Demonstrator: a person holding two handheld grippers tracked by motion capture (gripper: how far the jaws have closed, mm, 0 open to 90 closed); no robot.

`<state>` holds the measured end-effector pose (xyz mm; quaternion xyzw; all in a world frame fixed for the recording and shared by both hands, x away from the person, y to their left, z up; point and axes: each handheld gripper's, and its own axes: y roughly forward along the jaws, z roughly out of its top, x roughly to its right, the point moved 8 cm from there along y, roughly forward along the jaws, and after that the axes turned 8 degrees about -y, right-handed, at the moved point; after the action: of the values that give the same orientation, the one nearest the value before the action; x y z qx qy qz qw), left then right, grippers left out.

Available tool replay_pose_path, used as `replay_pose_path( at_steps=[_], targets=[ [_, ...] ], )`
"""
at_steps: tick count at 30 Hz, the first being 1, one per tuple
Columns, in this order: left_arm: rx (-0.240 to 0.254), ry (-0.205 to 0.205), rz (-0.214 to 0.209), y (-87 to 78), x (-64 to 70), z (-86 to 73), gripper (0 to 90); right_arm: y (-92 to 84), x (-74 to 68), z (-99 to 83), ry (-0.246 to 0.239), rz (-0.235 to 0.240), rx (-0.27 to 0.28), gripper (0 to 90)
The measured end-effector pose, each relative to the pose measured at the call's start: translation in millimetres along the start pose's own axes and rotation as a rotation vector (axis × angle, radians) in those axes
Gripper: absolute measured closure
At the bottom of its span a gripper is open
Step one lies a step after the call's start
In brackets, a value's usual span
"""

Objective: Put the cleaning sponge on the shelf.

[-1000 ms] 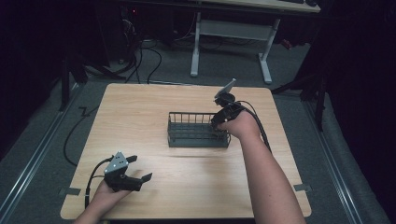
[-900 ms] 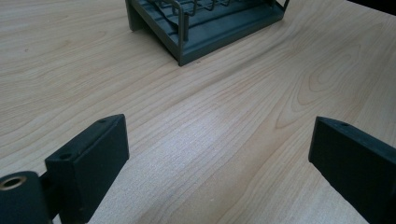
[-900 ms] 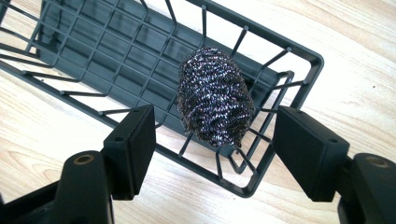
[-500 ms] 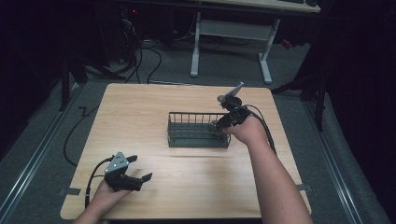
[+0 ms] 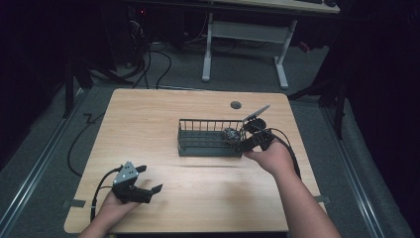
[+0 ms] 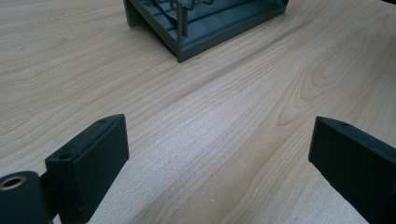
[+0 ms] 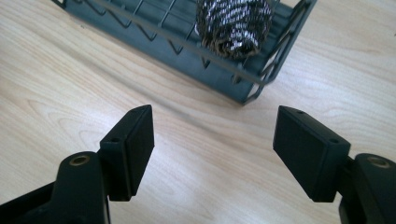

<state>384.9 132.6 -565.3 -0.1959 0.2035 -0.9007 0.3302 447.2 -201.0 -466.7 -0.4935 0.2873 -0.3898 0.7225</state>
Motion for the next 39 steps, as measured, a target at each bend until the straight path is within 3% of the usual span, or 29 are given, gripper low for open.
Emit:
replay_pose_path(
  at_steps=[14,26,31,39],
  targets=[
    [-0.008,0.007,0.002,1.6,1.2,-1.3,5.7,8.9,-8.8,-36.6,-0.004,-0.023,0.08,28.7],
    [-0.013,0.011,0.0,2.1,2.5,-2.0,5.7,33.8,-17.8,-73.1,-0.036,-0.017,0.292,31.3],
    [-0.018,0.016,-0.001,2.8,4.1,-2.6,5.7,45.5,-21.8,-90.3,-0.059,-0.039,0.388,31.0],
    [-0.019,0.018,0.001,3.7,5.2,-3.0,5.7,61.9,-26.6,-113.4,-0.049,-0.063,0.501,28.7]
  ],
)
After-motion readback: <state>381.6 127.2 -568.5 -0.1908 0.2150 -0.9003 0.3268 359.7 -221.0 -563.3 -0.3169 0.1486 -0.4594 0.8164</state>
